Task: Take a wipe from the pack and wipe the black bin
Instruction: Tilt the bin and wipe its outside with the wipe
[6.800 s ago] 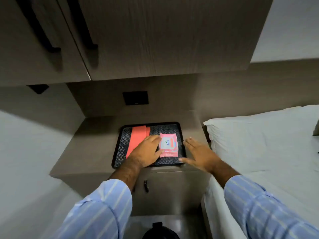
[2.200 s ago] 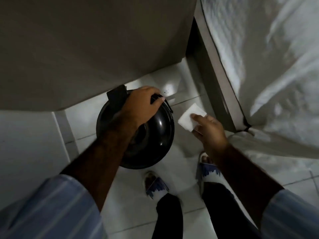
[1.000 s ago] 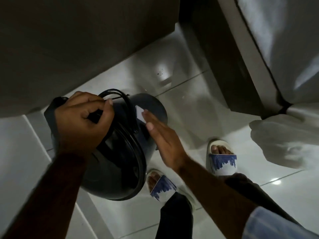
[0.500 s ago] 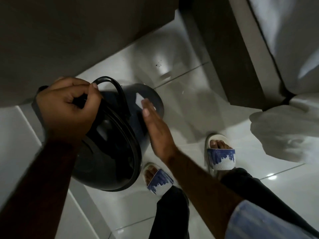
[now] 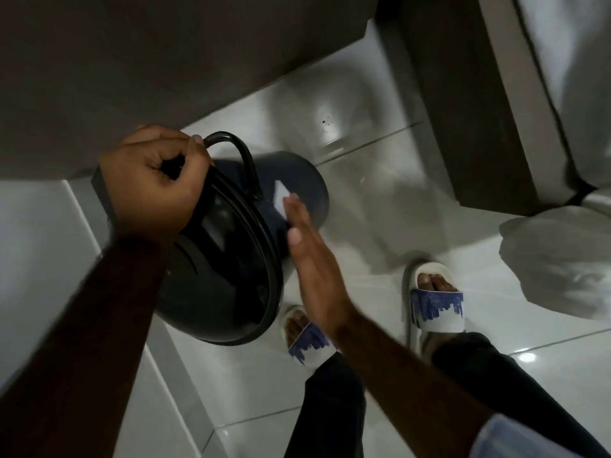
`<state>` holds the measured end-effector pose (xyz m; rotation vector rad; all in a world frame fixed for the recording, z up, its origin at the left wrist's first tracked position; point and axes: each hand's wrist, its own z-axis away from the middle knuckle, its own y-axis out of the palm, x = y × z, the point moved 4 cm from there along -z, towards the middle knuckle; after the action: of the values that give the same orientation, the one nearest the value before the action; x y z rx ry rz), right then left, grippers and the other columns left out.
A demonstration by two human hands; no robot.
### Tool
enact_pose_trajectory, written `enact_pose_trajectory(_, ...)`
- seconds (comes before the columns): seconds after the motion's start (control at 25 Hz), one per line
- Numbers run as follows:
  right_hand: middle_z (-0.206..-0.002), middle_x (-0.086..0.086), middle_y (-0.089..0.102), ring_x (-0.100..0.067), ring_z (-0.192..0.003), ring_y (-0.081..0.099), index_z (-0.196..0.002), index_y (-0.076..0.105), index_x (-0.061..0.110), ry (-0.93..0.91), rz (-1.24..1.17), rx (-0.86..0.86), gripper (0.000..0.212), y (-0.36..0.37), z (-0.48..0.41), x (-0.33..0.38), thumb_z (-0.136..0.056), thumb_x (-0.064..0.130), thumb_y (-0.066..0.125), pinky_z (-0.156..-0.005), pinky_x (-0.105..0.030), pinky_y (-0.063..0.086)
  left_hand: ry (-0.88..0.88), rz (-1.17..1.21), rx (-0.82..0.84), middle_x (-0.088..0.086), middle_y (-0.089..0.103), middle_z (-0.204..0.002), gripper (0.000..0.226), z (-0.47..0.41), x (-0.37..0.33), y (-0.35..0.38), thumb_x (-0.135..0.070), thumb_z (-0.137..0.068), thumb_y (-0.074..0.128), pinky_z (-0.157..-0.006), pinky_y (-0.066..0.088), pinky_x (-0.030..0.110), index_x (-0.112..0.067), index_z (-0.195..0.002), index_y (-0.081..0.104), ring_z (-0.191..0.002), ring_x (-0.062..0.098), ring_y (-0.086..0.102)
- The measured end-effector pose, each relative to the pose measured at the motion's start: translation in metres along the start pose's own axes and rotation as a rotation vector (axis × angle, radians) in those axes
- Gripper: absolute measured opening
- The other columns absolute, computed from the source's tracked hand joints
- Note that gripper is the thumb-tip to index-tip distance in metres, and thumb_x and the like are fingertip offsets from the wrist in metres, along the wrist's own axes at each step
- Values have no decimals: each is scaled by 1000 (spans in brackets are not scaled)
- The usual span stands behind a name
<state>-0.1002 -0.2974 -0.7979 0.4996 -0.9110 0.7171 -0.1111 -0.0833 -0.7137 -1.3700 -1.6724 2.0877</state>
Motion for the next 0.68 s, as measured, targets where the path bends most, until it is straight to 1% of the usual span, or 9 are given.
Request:
enact_pose_trajectory(0.08,-174,17,16,-1,-161,10,-163,18,35,-136,75,67,57,11,25,17,-108,50,25,-133,-44,12,19,15,10,3,69,-79,32,0,2,-2,-23,-99,61,-73,52,28,-5,-82,81,-79,22,68)
enact_pose_trajectory(0.16,-174,14,17,-3,-162,11,-162,15,33,-219,153,110,60,11,33,18,-108,57,21,-133,-43,11,40,4,22,2,69,-78,32,4,4,-3,-22,-99,61,-75,51,25,-6,-80,81,-78,21,68)
enact_pose_trajectory(0.2,-174,13,18,-3,-162,11,-162,15,32,-222,193,112,61,8,25,16,-108,58,20,-133,-43,10,40,3,21,3,69,-79,32,6,5,-4,-22,-99,61,-75,49,21,-6,-80,81,-78,21,67)
enact_pose_trajectory(0.28,-174,10,23,-5,-162,14,-163,23,29,-130,225,85,61,-1,-10,13,-107,53,22,-133,-46,9,37,9,4,4,70,-79,31,8,6,-4,-21,-99,61,-74,48,20,-5,-81,81,-78,21,67)
enact_pose_trajectory(0.36,-172,7,30,-7,-160,20,-162,34,26,-39,241,77,61,-9,-50,18,-107,50,23,-132,-48,9,67,8,9,5,71,-81,32,11,4,-2,-23,-99,61,-73,52,27,-6,-81,81,-79,23,68)
enact_pose_trajectory(0.44,-170,5,35,-7,-159,23,-161,39,24,-43,241,90,61,-10,-66,23,-107,49,24,-132,-48,10,74,-18,29,6,74,-84,35,13,1,1,-27,-100,60,-75,55,31,-7,-82,82,-81,22,69)
enact_pose_trajectory(0.52,-172,7,33,-6,-160,21,-162,37,25,-72,199,103,58,-9,-49,20,-109,46,26,-132,-48,12,62,-20,26,6,76,-86,36,12,0,-1,-30,-100,60,-76,55,30,-7,-83,82,-82,21,70)
enact_pose_trajectory(0.6,-173,9,28,-5,-161,19,-163,32,26,-123,209,99,55,-10,-12,15,-110,41,27,-132,-48,15,50,-10,19,5,76,-86,35,9,3,-2,-31,-99,60,-77,57,34,-8,-83,82,-82,21,71)
enact_pose_trajectory(0.68,-174,9,27,-5,-161,20,-163,28,28,-186,205,96,54,-10,26,7,-110,35,30,-131,-51,21,28,-5,20,4,76,-86,35,8,4,-2,-32,-98,61,-78,57,34,-9,-84,83,-83,19,70)
